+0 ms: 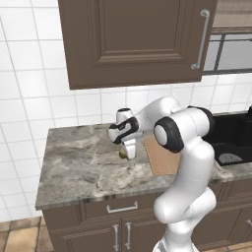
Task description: Pick up the sponge from the counter and clean the cutting board by briefly scrubbing or pressing down on the cutting board. Once finished, release the sponge.
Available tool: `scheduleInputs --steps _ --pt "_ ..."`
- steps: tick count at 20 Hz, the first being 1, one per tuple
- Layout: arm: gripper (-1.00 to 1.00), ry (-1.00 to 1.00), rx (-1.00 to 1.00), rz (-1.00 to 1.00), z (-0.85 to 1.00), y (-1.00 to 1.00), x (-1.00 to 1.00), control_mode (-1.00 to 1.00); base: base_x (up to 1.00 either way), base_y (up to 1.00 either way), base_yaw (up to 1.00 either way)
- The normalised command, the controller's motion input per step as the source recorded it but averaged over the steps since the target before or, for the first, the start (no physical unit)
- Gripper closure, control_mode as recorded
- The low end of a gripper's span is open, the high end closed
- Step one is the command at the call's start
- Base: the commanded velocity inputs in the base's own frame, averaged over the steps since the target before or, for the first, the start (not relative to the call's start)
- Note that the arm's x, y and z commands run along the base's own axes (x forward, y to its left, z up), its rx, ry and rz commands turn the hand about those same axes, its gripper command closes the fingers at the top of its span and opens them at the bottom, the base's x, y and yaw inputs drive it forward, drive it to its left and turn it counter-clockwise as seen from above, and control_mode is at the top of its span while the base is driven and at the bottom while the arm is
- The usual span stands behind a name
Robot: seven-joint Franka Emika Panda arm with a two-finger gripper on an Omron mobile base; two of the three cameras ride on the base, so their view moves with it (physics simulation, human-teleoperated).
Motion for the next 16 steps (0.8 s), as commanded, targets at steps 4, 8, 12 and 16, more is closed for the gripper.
scheduleInputs --steps 4,8,12,16 --pt "1.00 -0.04 0.00 0.00 0.00 0.02 -0.73 -1.00 0.00 0.00 0.00" --pt "1.00 -0.04 -0.01 0.00 0.00 0.03 -0.01 -1.00 0.00 0.00 0.00" --pt "-1.00 0.00 0.00 0.00 0.00 0.03 0.00 -1.00 0.00 0.00 0.00" --pt "-1.00 0.00 0.00 0.00 0.00 0.00 0.00 -1.00 0.00 0.00 0.00"
